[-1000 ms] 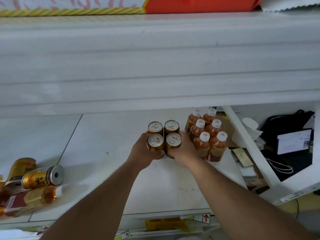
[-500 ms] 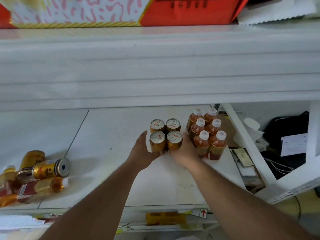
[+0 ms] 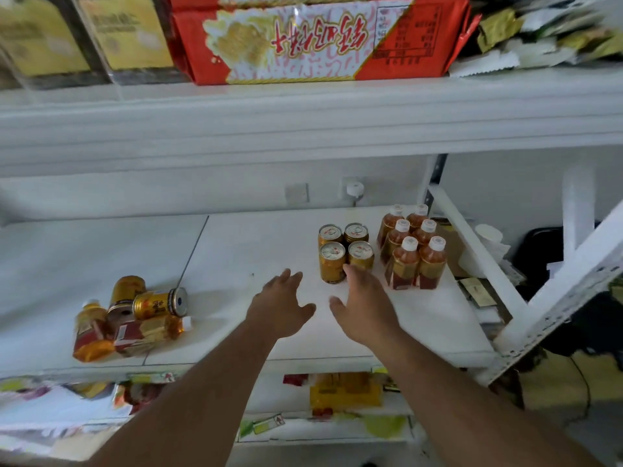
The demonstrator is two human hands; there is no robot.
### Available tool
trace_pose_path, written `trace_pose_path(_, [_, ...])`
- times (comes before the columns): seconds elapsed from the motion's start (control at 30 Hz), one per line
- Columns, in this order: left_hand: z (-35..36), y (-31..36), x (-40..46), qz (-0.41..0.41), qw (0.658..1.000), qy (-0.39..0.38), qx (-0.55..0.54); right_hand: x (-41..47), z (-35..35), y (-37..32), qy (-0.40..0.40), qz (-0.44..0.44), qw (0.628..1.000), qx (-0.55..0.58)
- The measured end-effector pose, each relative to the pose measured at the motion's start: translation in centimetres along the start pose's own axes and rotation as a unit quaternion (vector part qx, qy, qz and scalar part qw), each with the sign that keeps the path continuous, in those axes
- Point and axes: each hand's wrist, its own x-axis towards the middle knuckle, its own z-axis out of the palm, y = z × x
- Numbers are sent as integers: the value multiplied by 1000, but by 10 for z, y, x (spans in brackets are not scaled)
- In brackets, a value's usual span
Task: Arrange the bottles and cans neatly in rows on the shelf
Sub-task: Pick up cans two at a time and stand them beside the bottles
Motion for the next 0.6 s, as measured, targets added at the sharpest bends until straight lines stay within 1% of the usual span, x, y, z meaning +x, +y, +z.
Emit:
trace_pose_path(0.07, [-4,-11,-22,8,1000,1,18,-16,3,-12,-56,-12,998,-40])
trace_pose_path(0.17, [-7,-28,-56,13,999,-3,36,-38,8,-30,-142,-18,984,-102])
trace_pose_path(0.23, [-7,-41,-79,9,999,-14,36,-55,10,-41,-174,-4,979,-109])
trace_pose_path(0.4, [-11,-63,-131,-7,1000,-10,21,-97,6,-68,-186,-11,977,-102])
trace_pose_path(0.6, [-21,-69,-187,-19,999,32,-6,-135,2,-95,-186,-38,976,-103])
